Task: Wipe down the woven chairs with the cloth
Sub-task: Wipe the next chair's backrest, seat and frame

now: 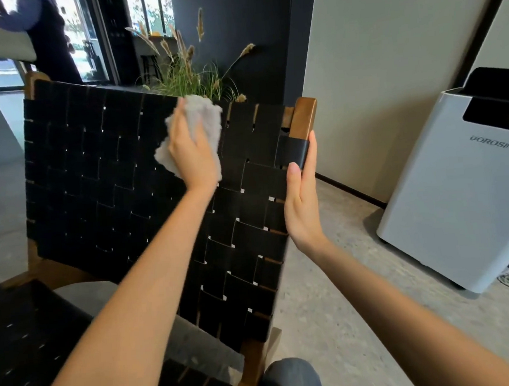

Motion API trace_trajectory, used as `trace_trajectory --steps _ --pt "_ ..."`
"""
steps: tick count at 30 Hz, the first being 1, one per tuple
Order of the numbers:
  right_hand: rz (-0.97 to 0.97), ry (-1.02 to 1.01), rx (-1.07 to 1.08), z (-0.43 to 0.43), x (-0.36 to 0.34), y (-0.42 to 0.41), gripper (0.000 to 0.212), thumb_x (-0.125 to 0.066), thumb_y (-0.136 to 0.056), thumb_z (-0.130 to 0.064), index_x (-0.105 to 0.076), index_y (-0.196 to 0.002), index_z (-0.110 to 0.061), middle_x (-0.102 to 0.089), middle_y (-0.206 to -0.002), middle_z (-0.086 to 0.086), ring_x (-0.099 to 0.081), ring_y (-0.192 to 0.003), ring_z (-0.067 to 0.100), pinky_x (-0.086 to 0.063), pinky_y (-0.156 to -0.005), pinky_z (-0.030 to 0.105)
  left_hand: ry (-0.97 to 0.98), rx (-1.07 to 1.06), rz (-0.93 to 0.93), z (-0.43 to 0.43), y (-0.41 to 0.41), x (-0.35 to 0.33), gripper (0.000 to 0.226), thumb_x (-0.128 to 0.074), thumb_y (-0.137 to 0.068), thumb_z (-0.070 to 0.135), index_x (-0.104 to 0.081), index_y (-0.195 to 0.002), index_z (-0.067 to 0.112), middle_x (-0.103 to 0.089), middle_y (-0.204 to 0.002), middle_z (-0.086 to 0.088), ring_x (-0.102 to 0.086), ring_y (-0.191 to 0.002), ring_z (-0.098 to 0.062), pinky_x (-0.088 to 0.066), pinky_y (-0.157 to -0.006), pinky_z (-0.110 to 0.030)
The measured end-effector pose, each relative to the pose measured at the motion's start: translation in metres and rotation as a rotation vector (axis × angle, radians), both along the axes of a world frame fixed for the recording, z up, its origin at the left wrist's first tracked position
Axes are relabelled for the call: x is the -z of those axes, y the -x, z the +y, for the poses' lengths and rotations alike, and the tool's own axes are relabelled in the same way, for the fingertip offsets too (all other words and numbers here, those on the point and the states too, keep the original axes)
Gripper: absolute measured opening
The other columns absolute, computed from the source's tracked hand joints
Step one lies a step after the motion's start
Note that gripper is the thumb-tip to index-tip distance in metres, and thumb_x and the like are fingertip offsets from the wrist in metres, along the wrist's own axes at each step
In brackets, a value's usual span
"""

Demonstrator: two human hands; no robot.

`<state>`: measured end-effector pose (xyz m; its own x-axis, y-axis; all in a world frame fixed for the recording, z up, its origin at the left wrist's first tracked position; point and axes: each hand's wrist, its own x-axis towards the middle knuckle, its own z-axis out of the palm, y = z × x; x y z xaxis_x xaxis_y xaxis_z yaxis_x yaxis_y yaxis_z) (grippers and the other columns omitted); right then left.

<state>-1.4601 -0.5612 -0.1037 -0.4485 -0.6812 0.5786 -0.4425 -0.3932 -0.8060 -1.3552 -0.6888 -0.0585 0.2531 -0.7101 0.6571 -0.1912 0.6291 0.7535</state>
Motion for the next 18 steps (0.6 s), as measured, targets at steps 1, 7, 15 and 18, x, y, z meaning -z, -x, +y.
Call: trace_trajectory --steps 1,7,15,18 --pt "0.003 -0.005 0.001 0.000 -0.001 0.000 0.047 -0.023 -0.106 -0.030 0.002 -0.145 -0.042 -0.004 -0.129 -0.053 -0.011 -0.113 -0.039 -0.009 -0.089 -0.011 -0.038 -0.037 0.028 -0.007 -0.004 -0.007 0.039 -0.044 -0.100 0.014 -0.046 -0.137 0.005 -0.050 -0.139 -0.011 -0.045 -0.131 -0.020 -0.033 -0.109 -0.028" --pt "0.018 -0.086 -0.091 0.016 -0.008 0.007 0.051 -0.024 -0.104 -0.037 0.006 -0.144 -0.048 -0.002 -0.144 -0.039 -0.011 -0.134 -0.018 -0.015 -0.111 0.014 0.060 0.158 -0.069 0.029 0.027 -0.030 0.033 -0.047 -0.099 0.018 -0.054 -0.129 0.006 -0.059 -0.127 -0.010 -0.053 -0.120 -0.013 -0.044 -0.099 -0.026" --pt "0.185 -0.227 -0.067 0.060 -0.017 0.054 0.037 -0.031 -0.103 -0.041 -0.033 -0.139 -0.052 -0.056 -0.131 -0.012 -0.062 -0.095 0.002 -0.051 -0.084 0.023 0.394 0.327 -0.462 0.093 0.074 -0.051 0.035 -0.056 -0.093 0.011 -0.057 -0.128 0.013 -0.054 -0.135 -0.001 -0.038 -0.135 -0.014 -0.028 -0.114 -0.042" --pt "0.103 -0.192 0.051 0.073 -0.008 0.062 0.033 -0.035 -0.104 -0.029 -0.050 -0.133 -0.032 -0.060 -0.121 -0.008 -0.062 -0.092 0.006 -0.052 -0.078 0.024 0.482 0.281 -0.605 0.104 0.062 -0.024 0.035 -0.057 -0.091 0.004 -0.060 -0.125 0.012 -0.055 -0.135 -0.002 -0.035 -0.137 -0.016 -0.018 -0.117 -0.040"
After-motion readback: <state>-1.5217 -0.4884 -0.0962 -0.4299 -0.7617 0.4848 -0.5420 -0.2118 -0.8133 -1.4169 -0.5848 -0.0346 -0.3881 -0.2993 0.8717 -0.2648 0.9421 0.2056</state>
